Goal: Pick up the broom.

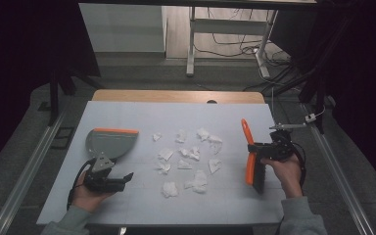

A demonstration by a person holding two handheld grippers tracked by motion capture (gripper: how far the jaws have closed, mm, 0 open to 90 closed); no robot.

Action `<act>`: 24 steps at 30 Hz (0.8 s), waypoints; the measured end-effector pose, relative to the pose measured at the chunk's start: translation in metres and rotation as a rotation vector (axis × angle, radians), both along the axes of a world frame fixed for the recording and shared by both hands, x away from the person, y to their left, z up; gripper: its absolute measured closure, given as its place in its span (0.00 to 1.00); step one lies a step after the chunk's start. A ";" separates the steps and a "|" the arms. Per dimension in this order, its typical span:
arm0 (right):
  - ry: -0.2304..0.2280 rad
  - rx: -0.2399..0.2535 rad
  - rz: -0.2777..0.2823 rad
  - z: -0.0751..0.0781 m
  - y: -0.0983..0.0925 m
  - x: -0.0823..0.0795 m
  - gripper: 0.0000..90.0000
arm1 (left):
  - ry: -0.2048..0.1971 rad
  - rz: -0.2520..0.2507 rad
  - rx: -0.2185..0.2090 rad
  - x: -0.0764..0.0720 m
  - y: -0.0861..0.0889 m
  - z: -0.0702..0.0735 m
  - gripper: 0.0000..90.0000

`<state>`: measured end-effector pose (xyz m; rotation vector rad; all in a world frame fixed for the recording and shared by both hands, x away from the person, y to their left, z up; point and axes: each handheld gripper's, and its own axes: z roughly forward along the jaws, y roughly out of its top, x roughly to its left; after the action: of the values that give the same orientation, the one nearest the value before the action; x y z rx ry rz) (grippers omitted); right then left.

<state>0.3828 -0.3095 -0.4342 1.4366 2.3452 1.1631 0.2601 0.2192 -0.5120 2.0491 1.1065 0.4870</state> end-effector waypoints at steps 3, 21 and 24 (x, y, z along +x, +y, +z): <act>-0.008 0.032 0.008 0.002 0.001 -0.001 0.79 | 0.000 0.000 0.002 0.001 -0.001 0.000 0.22; -0.065 0.229 0.078 0.006 0.020 -0.001 0.79 | -0.024 -0.016 -0.004 0.003 -0.017 0.009 0.22; -0.068 0.261 0.085 0.006 0.024 -0.001 0.79 | -0.031 -0.018 -0.008 0.004 -0.021 0.012 0.22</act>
<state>0.3819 -0.2858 -0.4281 1.3563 2.2967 1.5645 0.2636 0.1983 -0.4997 2.0366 1.0691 0.5028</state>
